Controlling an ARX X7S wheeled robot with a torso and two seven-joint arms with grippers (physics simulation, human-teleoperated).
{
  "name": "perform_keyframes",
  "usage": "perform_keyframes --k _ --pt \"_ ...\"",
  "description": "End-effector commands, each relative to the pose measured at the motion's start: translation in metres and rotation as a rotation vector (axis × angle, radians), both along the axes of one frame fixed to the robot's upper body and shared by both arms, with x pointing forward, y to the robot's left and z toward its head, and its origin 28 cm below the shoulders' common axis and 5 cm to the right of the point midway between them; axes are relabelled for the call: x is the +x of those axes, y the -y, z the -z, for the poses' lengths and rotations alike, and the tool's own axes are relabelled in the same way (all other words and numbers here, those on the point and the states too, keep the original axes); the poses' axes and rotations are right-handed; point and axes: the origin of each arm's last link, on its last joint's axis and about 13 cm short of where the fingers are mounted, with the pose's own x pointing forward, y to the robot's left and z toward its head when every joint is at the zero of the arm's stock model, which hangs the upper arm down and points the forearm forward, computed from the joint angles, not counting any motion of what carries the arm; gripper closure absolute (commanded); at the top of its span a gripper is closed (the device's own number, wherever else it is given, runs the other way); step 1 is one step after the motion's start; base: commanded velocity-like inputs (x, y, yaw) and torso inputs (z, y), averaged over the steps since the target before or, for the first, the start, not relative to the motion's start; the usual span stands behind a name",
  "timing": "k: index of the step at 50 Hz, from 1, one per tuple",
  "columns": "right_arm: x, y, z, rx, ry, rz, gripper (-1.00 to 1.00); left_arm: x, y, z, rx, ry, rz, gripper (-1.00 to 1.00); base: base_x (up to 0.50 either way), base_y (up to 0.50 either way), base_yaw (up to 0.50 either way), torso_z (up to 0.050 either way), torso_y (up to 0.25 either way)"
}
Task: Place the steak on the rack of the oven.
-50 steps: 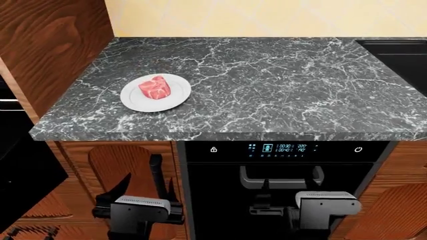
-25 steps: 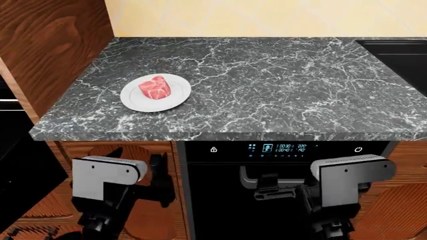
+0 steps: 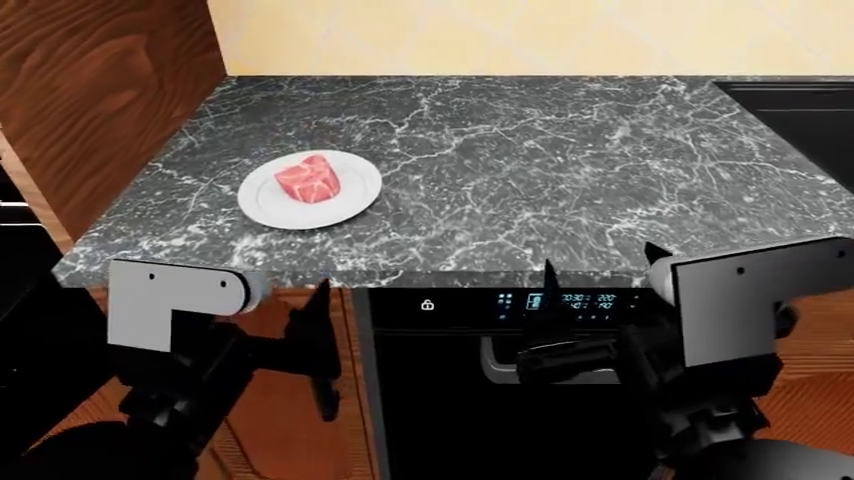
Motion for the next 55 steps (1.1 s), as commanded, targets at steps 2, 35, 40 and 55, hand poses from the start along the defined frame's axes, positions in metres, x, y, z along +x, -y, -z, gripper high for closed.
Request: perform_keyframes --k 2,35,40,55 --pt "-0.001 0.004 -0.007 -0.038 0.003 0.006 -1.0 0.002 0.0 -0.01 -0.017 0.004 0.013 -1.0 0.5 0.0 0.0 0.0 0.0" --pt "-0.001 0.005 -0.011 -0.063 0.008 -0.019 -1.0 0.001 0.0 -0.015 -0.003 0.016 -0.011 -1.0 0.5 0.0 0.0 0.0 0.001" --pt "-0.002 0.006 -0.01 -0.055 0.012 -0.019 -1.0 0.002 0.0 -0.016 -0.003 0.016 -0.012 -1.0 0.06 0.0 0.0 0.0 0.006" --pt "0.004 0.007 -0.006 -0.049 0.011 -0.055 -1.0 -0.003 0.009 -0.039 -0.066 -0.042 -0.117 -1.0 0.0 0.0 0.0 0.0 0.0"
